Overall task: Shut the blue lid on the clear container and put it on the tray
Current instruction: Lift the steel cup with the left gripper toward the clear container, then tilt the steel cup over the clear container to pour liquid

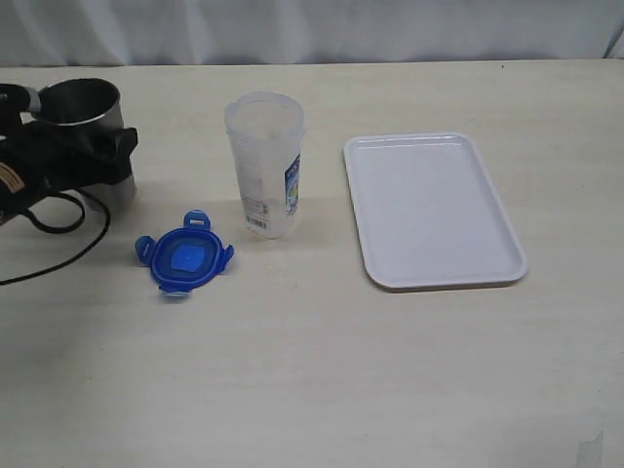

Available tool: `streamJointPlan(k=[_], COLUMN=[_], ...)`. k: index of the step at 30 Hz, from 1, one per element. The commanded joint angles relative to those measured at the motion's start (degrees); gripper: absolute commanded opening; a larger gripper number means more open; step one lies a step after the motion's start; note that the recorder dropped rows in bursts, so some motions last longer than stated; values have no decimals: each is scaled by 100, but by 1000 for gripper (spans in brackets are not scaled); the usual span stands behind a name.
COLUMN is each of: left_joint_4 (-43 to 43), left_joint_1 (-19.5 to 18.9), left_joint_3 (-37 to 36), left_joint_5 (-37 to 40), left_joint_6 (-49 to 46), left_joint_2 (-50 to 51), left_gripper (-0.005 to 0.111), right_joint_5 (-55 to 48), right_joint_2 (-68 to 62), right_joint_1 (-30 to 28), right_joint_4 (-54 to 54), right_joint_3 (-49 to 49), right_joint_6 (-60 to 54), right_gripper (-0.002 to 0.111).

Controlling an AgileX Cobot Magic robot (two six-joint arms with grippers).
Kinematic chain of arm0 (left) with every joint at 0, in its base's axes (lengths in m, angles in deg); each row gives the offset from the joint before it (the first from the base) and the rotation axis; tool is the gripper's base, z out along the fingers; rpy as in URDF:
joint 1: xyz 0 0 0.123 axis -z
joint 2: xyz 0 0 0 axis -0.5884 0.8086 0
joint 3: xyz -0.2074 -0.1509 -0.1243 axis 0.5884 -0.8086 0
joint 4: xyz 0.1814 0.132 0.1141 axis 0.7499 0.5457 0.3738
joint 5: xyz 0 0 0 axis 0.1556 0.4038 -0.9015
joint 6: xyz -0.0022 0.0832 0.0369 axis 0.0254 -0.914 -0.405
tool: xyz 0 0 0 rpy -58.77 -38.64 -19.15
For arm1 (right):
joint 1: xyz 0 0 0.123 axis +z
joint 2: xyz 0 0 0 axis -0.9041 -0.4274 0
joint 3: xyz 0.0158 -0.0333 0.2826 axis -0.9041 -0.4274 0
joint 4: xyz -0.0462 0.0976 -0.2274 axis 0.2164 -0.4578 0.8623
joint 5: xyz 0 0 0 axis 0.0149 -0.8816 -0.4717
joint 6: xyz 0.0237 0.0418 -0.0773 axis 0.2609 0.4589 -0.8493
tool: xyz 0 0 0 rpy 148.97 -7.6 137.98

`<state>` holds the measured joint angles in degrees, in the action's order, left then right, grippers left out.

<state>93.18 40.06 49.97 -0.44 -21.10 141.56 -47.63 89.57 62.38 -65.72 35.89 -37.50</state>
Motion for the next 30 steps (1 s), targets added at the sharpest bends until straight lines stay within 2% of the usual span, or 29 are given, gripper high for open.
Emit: streamJointPlan(k=[1,7,12,16,21,28,30], left_joint_4=[455,1117,1168,1598,1714,1726,1968], left_joint_1=[3,42,389,855,1170,1243,1243], left_joint_3=[460,1294,2046,2836,3041,3041,3041], left_joint_5=[-124,425,804,1919,1906,1869,1887], left_joint_6=[566,1275,1275,1197,1119,535,527], left_joint_2=[-296,-296,-296,-296,-273,-263,-263], left_gripper=[0,0,0,0,0,0,0], right_joint_5=[15,15,15,15,15,15,15], right_joint_2=[8,8,8,8,8,8,8], right_joint_1=[-23,-23,-23,-23,-23,-23,-23], right_joint_4=[49,49,49,49,49,49,49], right_joint_3=[-12,-12,-12,-12,-12,-12,-12], right_joint_6=[-47,-47,-47,-47,-47,-47,-47], right_gripper=[4,4,4,4,4,4,4])
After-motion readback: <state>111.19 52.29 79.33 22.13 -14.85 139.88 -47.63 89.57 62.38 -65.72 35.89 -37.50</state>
